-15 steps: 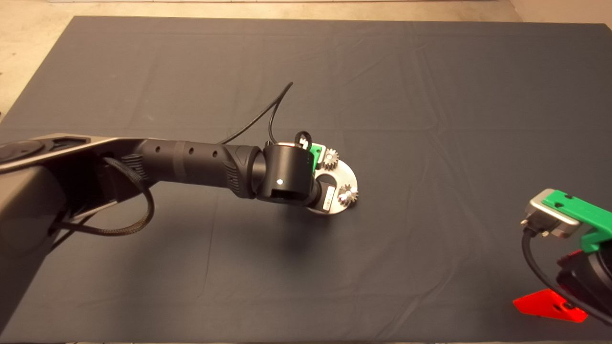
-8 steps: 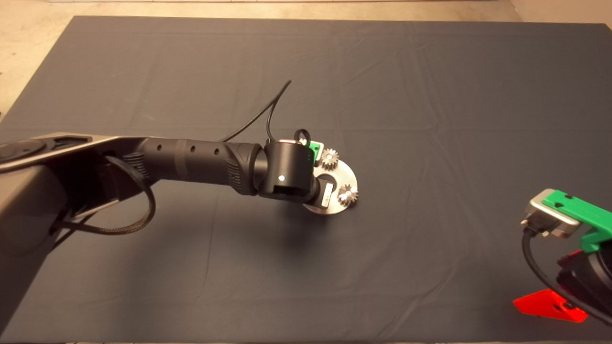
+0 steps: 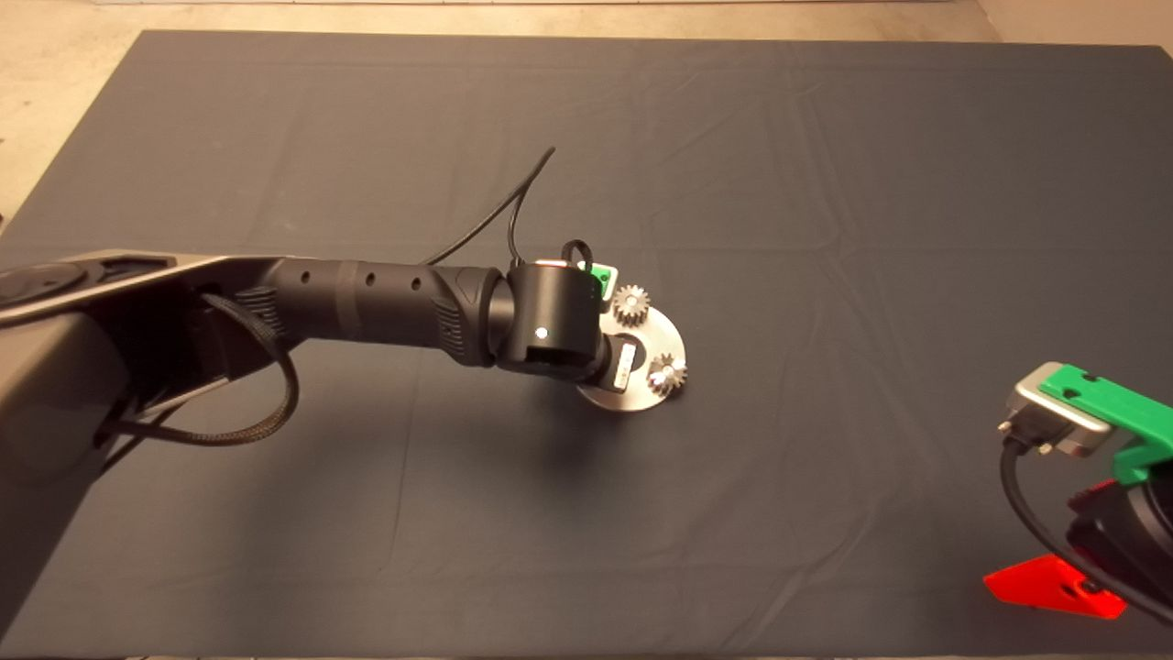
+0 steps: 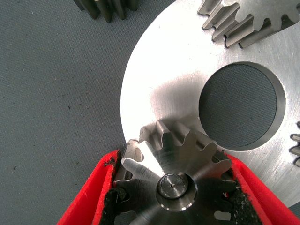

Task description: Remove an incorrectly installed larger gear and replace it with the correct smaller gear

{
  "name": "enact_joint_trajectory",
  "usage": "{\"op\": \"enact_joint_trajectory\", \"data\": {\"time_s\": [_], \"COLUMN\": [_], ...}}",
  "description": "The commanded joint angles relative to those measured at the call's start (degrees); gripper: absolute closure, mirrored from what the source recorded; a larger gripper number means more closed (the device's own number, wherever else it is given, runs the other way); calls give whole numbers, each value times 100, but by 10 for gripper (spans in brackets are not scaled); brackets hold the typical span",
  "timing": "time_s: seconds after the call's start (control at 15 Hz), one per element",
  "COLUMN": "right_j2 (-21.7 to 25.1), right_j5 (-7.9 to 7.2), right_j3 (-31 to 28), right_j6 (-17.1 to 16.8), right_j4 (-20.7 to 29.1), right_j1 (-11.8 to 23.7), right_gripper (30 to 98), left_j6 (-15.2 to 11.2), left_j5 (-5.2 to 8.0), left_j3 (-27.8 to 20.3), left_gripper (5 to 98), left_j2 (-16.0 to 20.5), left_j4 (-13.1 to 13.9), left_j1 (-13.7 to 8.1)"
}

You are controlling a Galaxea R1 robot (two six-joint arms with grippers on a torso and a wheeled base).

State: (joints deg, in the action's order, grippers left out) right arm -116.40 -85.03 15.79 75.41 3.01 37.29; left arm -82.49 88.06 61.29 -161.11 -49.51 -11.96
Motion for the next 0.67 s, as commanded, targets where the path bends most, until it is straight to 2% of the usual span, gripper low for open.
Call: {"op": "enact_joint_trajectory", "data": {"time_s": [0.0,0.6], "right_j2": [-20,-20], "right_j5": [21,21], "right_j3": [-25,-25], "right_j6": [-18,-18], "right_j4": [200,200], "right_j1": [59,59], "right_gripper": [317,317], "left_j6": [49,49], "left_j5": [694,694], "left_j3": [4,4], "left_gripper": [545,576], "left_j2": [-4,-21], "left_j4": [-24,-15], "left_j1": [-96,-96]}}
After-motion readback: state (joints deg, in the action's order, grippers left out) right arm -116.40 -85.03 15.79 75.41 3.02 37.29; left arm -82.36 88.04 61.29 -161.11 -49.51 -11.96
